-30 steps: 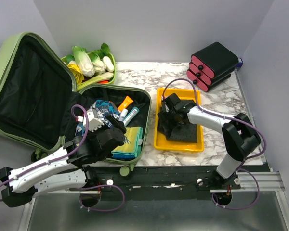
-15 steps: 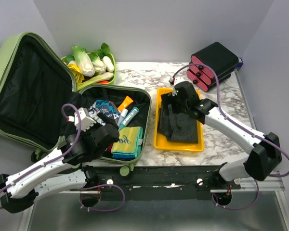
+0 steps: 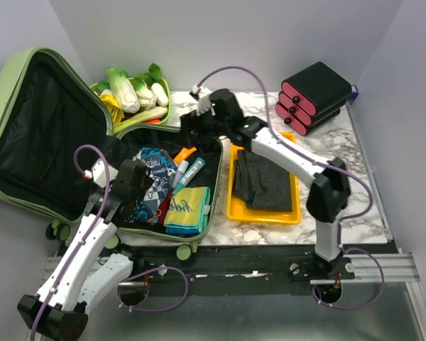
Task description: Open, take out, and arrange the luggage
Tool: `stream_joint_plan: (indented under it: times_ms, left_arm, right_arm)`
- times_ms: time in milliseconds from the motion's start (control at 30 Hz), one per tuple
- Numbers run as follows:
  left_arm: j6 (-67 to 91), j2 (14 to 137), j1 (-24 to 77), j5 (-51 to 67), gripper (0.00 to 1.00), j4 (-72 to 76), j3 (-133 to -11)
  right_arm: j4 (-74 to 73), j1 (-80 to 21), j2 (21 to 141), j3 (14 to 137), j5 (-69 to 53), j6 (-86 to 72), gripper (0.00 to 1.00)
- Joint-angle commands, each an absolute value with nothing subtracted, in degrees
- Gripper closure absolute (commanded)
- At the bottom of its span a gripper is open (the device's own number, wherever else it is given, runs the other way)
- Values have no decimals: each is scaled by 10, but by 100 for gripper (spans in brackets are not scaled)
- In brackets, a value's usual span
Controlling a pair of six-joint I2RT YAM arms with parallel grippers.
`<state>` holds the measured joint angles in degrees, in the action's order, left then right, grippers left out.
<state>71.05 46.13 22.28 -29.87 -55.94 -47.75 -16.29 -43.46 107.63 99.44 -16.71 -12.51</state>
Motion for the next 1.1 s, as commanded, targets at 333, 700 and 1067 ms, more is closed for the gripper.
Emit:
stream_joint_plan:
  times_ms: [333, 700, 1067]
  left_arm:
    - [727, 434, 127, -287, 7, -553, -383]
    - [715, 461, 117, -272, 33, -515, -353]
    - [694, 463, 116, -257, 99, -478, -358]
  right_arm:
    - [-230, -483, 1384, 1283, -127, -199, 1]
    - [-227, -524, 1444, 1294, -160, -252, 8]
    - [-193, -532, 1428, 1286, -137, -239, 63]
